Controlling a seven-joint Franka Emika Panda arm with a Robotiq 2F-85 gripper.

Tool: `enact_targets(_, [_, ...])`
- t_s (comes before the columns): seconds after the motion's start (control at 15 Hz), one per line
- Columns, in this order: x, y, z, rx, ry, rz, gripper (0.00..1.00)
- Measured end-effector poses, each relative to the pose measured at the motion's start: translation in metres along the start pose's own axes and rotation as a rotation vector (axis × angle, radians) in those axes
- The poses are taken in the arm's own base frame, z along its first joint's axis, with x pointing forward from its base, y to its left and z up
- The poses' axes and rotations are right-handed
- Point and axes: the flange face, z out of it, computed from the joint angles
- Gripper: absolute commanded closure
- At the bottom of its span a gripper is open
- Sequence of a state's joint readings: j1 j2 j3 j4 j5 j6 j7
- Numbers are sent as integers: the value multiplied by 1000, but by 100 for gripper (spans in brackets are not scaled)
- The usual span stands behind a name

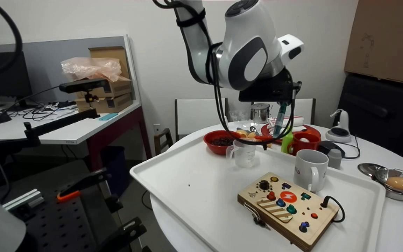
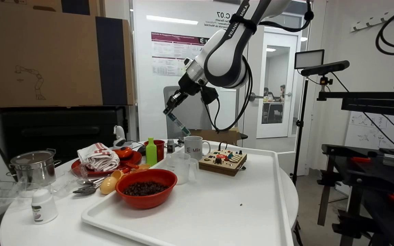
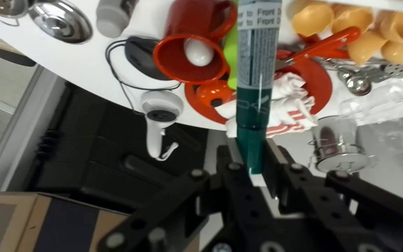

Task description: Pick the marker on the tray and put it in the white mug

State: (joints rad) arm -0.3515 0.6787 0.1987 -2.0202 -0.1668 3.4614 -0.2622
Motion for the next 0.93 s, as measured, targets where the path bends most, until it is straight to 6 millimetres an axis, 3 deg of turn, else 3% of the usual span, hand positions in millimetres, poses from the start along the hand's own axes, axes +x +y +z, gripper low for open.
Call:
enact_targets(0.27, [35, 46, -3, -121, 60, 128, 95])
enact_targets(0.4, [42, 62, -1, -177, 73, 175, 95])
enact_targets(0.6, [32, 68, 10, -236, 55, 224, 95])
enact_targets(0.93, [8, 62, 29, -309, 18, 294, 95])
